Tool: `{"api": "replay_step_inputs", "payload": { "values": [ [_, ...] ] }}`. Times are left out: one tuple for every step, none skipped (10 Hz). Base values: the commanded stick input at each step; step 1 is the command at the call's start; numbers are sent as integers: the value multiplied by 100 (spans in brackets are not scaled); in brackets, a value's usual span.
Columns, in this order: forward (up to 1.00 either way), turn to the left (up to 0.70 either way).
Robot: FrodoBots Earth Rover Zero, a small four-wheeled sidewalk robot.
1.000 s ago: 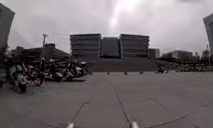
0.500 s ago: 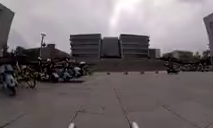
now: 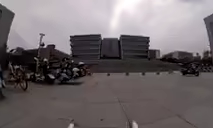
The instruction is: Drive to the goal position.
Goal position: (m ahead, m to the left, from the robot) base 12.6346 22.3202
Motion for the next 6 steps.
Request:
{"api": "replay_step_inputs", "payload": {
  "values": [
    [70, 0],
    [70, 0],
    [70, 0],
    [70, 0],
    [70, 0],
    [70, 0]
  ]
}}
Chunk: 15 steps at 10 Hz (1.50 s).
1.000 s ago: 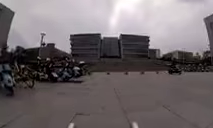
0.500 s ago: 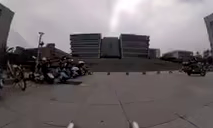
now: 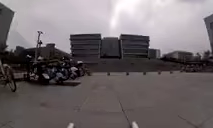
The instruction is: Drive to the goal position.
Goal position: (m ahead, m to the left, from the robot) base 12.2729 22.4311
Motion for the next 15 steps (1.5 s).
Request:
{"api": "replay_step_inputs", "payload": {
  "values": [
    [70, 0],
    [70, 0],
    [70, 0],
    [70, 0],
    [70, 0],
    [70, 0],
    [70, 0],
    [70, 0],
    [70, 0],
    [70, 0],
    [70, 0],
    [70, 0],
    [70, 0],
    [70, 0],
    [70, 0]
  ]
}}
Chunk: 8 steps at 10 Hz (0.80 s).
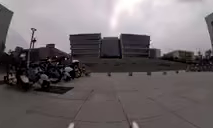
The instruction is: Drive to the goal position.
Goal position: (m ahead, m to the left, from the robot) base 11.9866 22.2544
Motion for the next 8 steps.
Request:
{"api": "replay_step_inputs", "payload": {
  "values": [
    [70, 0],
    [70, 0],
    [70, 0],
    [70, 0],
    [70, 0],
    [70, 0],
    [70, 0],
    [70, 0]
  ]
}}
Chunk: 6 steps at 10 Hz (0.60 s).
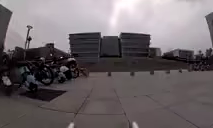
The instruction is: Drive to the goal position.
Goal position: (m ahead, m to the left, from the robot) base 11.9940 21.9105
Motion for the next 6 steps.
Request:
{"api": "replay_step_inputs", "payload": {
  "values": [
    [70, 0],
    [70, 0],
    [70, 0],
    [70, 0],
    [70, 0],
    [70, 0]
  ]
}}
